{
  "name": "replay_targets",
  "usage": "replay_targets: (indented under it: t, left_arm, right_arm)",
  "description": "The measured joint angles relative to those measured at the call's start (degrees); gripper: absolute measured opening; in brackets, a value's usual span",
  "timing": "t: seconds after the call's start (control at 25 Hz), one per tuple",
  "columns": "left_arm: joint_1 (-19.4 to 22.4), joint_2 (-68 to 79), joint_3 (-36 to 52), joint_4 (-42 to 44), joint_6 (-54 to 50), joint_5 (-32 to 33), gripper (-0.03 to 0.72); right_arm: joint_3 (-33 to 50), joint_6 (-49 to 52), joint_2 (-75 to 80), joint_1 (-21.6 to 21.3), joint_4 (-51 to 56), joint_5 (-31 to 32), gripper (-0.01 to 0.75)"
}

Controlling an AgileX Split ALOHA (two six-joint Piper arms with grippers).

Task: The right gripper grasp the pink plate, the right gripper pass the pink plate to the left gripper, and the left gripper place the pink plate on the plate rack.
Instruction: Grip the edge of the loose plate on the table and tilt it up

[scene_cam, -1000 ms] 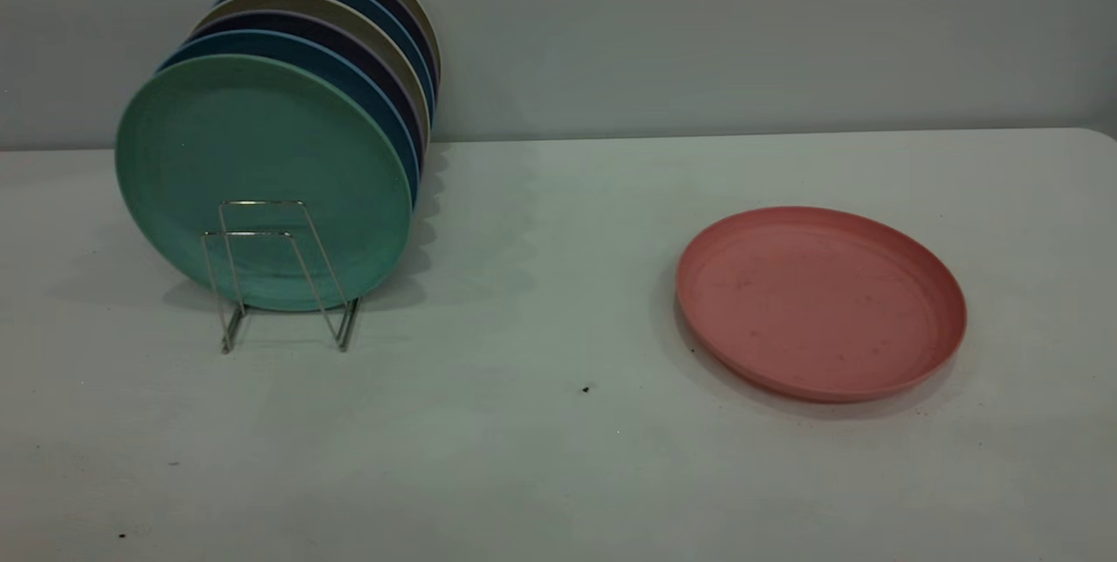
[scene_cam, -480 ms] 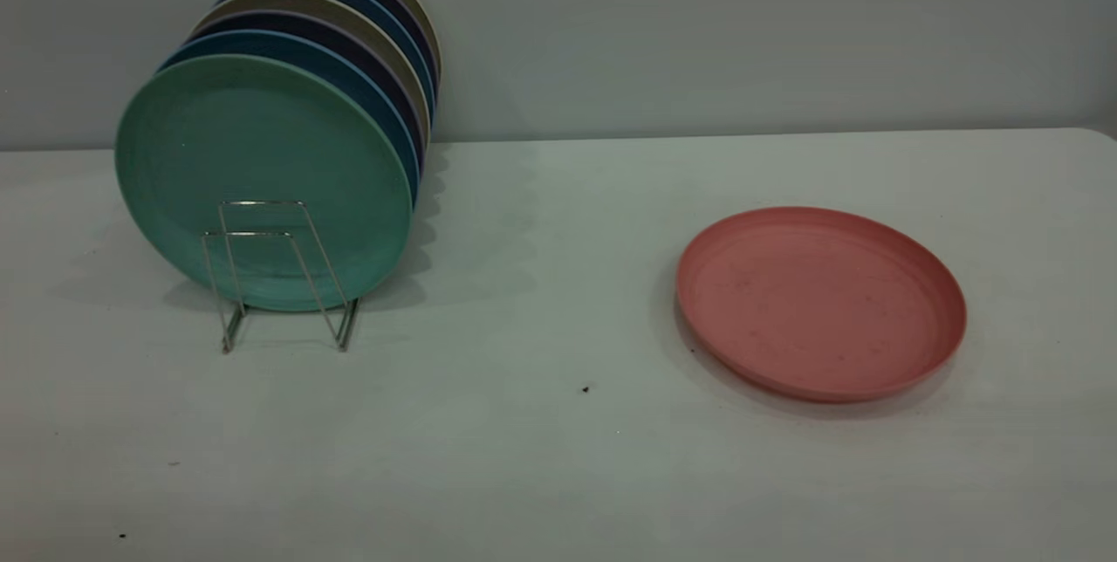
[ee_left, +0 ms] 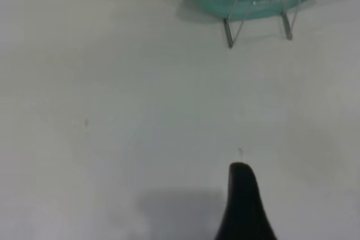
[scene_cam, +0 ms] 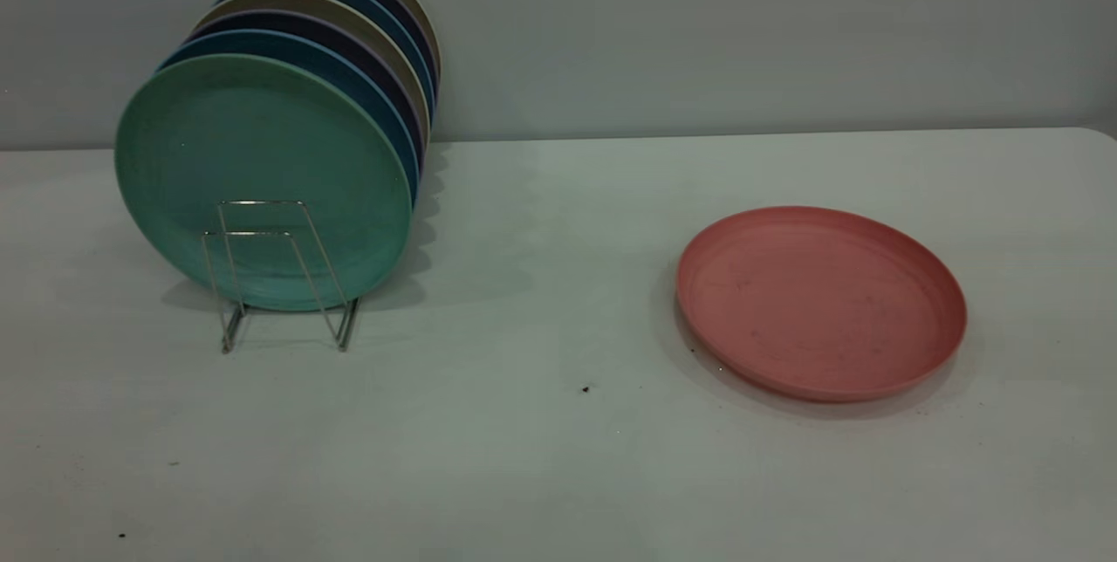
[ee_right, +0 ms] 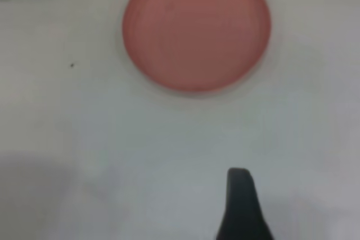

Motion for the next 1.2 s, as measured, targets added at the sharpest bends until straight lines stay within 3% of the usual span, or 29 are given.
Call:
replay_targets:
  t: [0.24, 0.48, 0.72, 0.96, 1.2]
  left_arm:
    - [0.0, 17.1, -5.4, -5.6, 6.7, -8.2, 0.555]
    - [-2.7, 30.5, -12.0, -18.5, 18.1, -11.3, 0.555]
    - [-8.2, 42.9, -18.5, -30.5, 25.7, -12.9, 0.555]
    - [-13.9, 53.9, -23.1, -38.0, 30.4, -17.1, 0.555]
    - [-19.1, 62.4, -26.6, -40.1, 31.6, -22.2, 0.555]
  right_arm:
    - [-2.4, -11.6, 22.9, 0.0, 13.9, -7.4, 0.55]
    - [-9.4, -28.5, 41.9, -0.6, 28.9, -7.4, 0.55]
    - [-20.6, -37.6, 55.7, -8.0, 38.6, -3.4, 0.55]
    - [-30.2, -41.2, 68.8, -16.3, 40.6, 1.3, 0.55]
    - [-36.5, -43.0, 78.0, -19.4, 40.6, 3.8, 0.545]
